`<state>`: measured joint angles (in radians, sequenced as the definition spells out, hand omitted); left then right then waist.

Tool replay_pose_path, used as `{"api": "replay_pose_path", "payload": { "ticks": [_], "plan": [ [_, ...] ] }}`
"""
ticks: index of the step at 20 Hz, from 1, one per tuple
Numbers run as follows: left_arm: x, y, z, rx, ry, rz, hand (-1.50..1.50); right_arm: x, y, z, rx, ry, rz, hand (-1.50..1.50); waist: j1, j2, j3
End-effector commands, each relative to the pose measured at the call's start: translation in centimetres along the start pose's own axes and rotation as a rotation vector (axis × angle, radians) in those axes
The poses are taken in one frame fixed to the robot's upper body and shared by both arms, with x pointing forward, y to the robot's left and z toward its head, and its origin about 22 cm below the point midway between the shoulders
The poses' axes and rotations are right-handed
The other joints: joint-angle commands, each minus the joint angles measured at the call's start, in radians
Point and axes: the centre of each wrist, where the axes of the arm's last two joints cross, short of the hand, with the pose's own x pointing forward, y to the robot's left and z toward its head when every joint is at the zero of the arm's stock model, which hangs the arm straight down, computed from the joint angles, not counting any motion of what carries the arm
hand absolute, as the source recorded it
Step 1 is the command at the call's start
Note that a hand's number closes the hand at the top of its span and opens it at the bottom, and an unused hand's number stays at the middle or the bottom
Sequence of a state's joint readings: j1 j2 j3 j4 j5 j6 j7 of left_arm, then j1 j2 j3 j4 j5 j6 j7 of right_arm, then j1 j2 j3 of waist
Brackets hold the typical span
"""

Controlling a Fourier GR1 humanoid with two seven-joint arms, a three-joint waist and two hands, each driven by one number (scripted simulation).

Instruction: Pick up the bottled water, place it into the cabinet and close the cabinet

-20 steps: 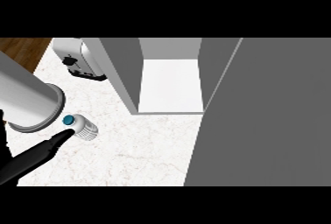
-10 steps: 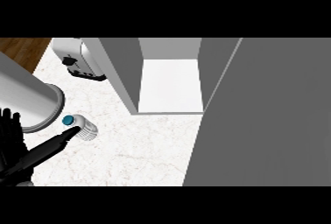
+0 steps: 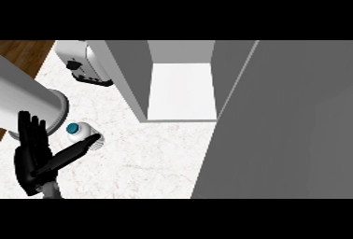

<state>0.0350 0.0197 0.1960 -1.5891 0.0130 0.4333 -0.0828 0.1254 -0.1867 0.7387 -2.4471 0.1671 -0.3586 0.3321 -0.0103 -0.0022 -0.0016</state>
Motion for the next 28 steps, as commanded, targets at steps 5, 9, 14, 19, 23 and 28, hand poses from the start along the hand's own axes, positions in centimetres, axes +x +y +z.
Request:
{"api": "replay_pose_path", "payload": {
  "ticks": [5,9,14,19,23,28],
  "plan": [
    [-3.9,0.2,-0.8,-0.023,0.033,-0.002,-1.50,3.2,0.3,2.2,-0.038,-0.072,0.059,-1.50,-0.008,-0.003,-0.001],
    [-5.7,-2.0,-0.1,-0.028,0.026,0.025,-1.50,2.8,-0.8,1.4,-0.032,-0.080,0.089,-1.50,-0.002,0.000,0.000],
    [-7.7,-3.0,-0.5,-0.031,0.048,0.020,-1.50,2.5,-0.4,1.2,-0.047,-0.075,0.060,-1.50,0.000,0.001,0.001],
    [-9.1,-3.8,-1.4,0.000,0.043,0.000,-1.50,2.4,0.1,2.1,-0.021,-0.055,0.072,-1.50,-0.006,0.001,0.000],
    [-11.5,-2.7,0.1,0.010,0.049,0.003,-1.50,2.7,-0.1,1.3,-0.020,-0.077,0.076,-1.50,-0.001,0.001,0.000],
    [-12.0,-3.1,-0.1,0.037,0.050,0.027,-1.50,2.2,-0.6,1.8,-0.010,-0.086,0.086,-1.50,-0.002,0.001,0.001]
  ]
}}
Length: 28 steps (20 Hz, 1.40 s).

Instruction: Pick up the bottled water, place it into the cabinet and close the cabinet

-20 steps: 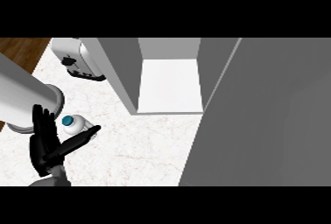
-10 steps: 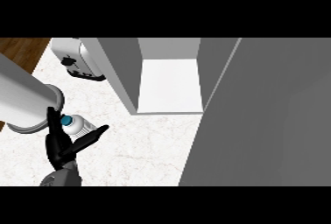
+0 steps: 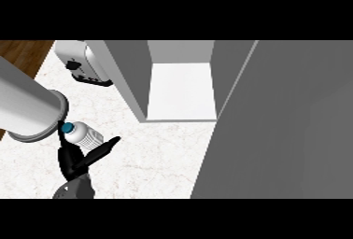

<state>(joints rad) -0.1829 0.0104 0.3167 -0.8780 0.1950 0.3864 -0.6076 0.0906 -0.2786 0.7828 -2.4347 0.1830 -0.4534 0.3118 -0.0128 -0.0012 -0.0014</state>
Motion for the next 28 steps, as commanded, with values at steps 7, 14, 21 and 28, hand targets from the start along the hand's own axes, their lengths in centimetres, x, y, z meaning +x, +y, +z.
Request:
{"api": "replay_pose_path", "payload": {
  "ticks": [7,14,21,28],
  "plan": [
    [-1.2,0.7,0.5,-0.027,-0.020,0.072,-1.50,2.3,0.0,0.5,-0.035,-0.044,0.023,-1.50,0.009,-0.001,0.001],
    [-2.3,0.8,0.3,-0.032,-0.026,0.156,1.50,2.6,0.4,1.7,-0.037,-0.049,0.029,-1.50,0.001,-0.002,0.000],
    [-2.6,-0.3,-0.1,-0.030,-0.042,0.207,1.50,2.5,1.0,1.8,-0.028,-0.042,0.020,-1.50,0.001,-0.002,0.000],
    [-3.3,-0.1,0.3,-0.044,-0.080,0.292,1.50,3.1,-0.7,1.2,-0.013,-0.051,0.045,-1.50,0.003,0.000,0.000]
  ]
}}
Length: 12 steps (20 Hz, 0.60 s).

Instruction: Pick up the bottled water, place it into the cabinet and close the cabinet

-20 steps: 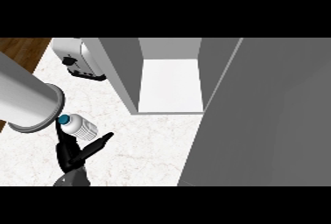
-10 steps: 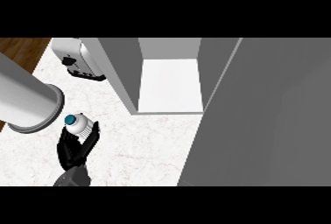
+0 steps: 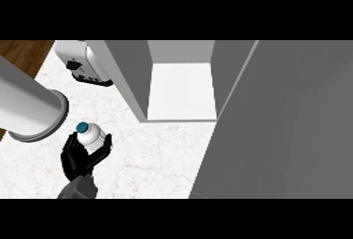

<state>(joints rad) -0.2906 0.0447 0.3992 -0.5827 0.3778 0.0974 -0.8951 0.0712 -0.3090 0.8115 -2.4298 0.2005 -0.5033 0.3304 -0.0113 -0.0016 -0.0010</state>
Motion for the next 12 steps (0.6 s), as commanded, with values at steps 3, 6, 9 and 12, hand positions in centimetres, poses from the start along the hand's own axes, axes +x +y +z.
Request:
{"api": "replay_pose_path", "payload": {
  "ticks": [3,6,9,12],
  "plan": [
    [0.1,-0.6,-0.1,-0.288,0.059,0.044,1.50,2.6,-1.3,0.8,-0.002,-0.073,0.033,-1.50,-0.010,-0.001,0.000],
    [-0.2,-2.6,0.6,-0.539,0.131,0.078,1.50,1.1,-0.4,0.4,0.013,-0.069,0.026,-1.50,-0.013,-0.004,0.000],
    [0.5,-2.7,0.8,-0.558,0.089,0.106,1.50,1.8,-0.7,0.7,-0.021,-0.058,0.032,-1.50,0.007,-0.004,0.001],
    [0.4,-3.5,0.9,-0.577,0.060,0.118,1.50,2.0,-0.6,1.4,-0.024,-0.060,0.010,-1.50,0.004,-0.001,0.001]
  ]
}}
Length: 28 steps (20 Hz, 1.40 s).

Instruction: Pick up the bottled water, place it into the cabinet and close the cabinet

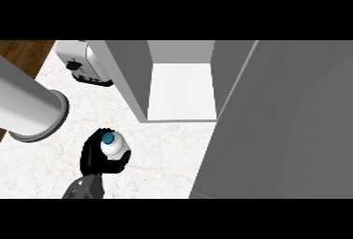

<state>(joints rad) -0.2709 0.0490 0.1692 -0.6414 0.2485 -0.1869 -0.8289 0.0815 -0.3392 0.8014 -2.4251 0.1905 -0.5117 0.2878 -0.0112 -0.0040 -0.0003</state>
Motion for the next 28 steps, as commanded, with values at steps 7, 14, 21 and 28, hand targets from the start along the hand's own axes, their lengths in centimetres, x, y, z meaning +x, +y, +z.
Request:
{"api": "replay_pose_path", "payload": {
  "ticks": [7,14,21,28],
  "plan": [
    [2.7,-2.5,0.5,-0.144,0.050,0.074,1.50,1.4,0.8,1.2,-0.029,-0.047,-0.002,-1.50,0.010,-0.002,0.001],
    [7.0,-5.7,-1.0,-0.163,0.044,0.108,1.50,3.5,-0.4,1.6,-0.015,-0.045,-0.009,-1.50,0.008,-0.002,0.000],
    [9.1,-10.5,-2.4,-0.194,-0.007,0.051,1.50,3.9,-1.1,1.0,-0.010,-0.043,-0.008,-1.50,0.005,0.001,0.000],
    [12.9,-14.9,-4.3,-0.202,0.009,0.042,1.50,3.3,-1.0,1.5,-0.007,-0.042,0.000,-1.50,0.002,0.000,0.000]
  ]
}}
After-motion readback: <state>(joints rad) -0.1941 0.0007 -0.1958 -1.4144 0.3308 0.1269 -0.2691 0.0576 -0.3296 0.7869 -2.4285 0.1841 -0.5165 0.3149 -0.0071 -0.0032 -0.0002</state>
